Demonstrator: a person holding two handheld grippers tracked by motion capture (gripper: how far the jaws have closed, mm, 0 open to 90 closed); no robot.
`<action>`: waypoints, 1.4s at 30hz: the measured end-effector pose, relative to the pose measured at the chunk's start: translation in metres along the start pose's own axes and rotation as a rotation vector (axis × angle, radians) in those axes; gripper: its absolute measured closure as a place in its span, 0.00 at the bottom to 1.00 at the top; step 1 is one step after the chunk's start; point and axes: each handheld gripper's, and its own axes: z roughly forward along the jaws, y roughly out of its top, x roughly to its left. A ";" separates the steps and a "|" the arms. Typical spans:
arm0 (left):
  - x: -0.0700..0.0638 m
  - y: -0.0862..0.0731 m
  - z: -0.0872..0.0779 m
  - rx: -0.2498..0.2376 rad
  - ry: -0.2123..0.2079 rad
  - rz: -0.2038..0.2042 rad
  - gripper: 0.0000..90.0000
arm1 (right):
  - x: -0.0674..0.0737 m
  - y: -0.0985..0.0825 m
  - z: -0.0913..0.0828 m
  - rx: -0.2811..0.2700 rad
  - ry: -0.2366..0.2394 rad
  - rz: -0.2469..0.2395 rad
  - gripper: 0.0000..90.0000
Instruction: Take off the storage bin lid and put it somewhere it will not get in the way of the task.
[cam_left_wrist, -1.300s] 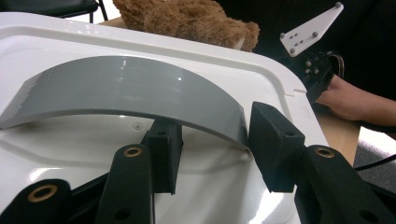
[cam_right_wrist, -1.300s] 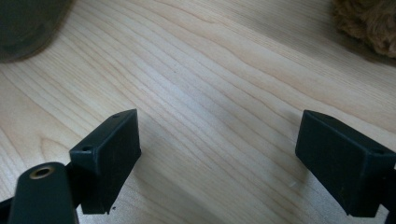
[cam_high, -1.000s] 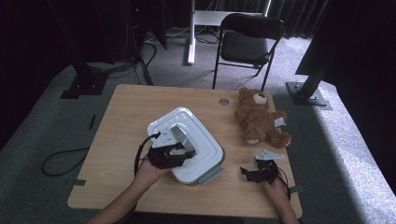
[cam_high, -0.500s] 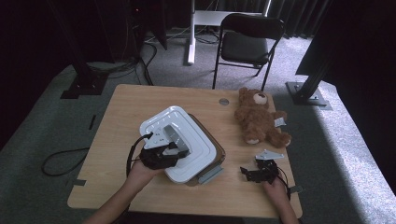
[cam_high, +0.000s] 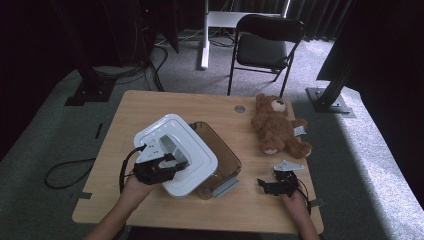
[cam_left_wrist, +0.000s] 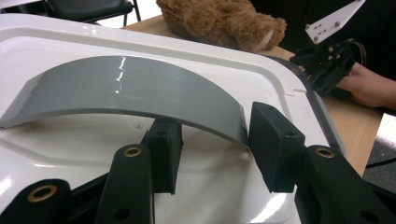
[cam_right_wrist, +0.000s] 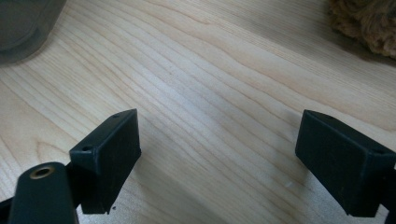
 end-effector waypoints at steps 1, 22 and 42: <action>0.001 -0.002 -0.002 0.004 0.003 -0.001 0.62 | 0.000 0.000 0.000 0.000 0.000 0.001 0.15; 0.027 -0.046 -0.051 -0.017 0.049 -0.035 0.62 | 0.000 0.001 0.001 0.003 -0.012 0.006 0.15; 0.039 -0.089 -0.076 0.007 0.058 -0.069 0.62 | 0.000 0.001 0.001 0.003 -0.016 0.004 0.15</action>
